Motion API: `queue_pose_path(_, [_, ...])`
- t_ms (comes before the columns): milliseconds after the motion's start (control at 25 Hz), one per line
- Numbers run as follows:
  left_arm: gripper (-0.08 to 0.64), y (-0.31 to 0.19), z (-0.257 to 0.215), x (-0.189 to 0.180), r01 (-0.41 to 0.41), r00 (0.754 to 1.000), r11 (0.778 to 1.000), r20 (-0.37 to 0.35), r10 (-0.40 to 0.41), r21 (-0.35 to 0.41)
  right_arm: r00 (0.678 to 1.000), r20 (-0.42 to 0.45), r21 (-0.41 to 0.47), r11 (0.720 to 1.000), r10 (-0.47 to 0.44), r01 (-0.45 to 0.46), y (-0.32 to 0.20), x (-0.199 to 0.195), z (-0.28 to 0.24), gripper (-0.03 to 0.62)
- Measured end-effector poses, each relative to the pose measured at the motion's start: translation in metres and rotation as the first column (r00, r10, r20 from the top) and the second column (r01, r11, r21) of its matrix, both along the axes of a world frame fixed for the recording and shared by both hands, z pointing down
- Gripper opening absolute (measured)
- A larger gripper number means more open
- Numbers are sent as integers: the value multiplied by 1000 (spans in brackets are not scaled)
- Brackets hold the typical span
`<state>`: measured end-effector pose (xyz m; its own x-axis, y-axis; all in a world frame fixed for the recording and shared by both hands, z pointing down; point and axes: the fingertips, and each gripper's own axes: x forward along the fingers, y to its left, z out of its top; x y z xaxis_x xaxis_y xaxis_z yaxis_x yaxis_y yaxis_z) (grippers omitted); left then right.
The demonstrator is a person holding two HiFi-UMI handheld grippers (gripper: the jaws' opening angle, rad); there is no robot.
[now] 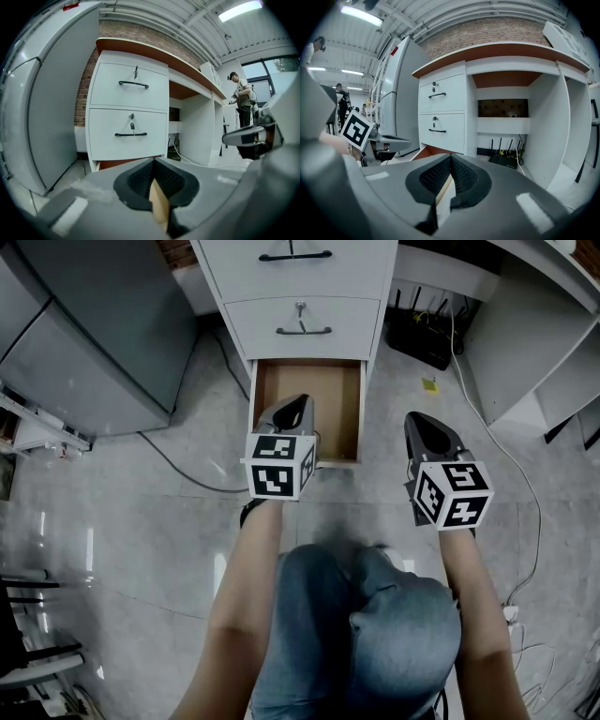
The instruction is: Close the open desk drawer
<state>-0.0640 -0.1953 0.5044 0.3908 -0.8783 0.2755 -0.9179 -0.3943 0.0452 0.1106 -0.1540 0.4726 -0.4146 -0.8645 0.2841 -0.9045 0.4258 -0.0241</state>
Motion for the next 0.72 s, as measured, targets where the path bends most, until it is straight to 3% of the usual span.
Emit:
queue_pose_path(360, [2, 32, 71, -6, 18, 1000, 990, -2, -19, -139, 1000, -8, -112, 994, -9, 8, 10, -1, 53, -2])
queue_pose_path(720, [2, 60, 121, -17, 38, 999, 964, 9, -37, -261, 999, -10, -196, 980, -35, 32, 21, -11, 96, -2])
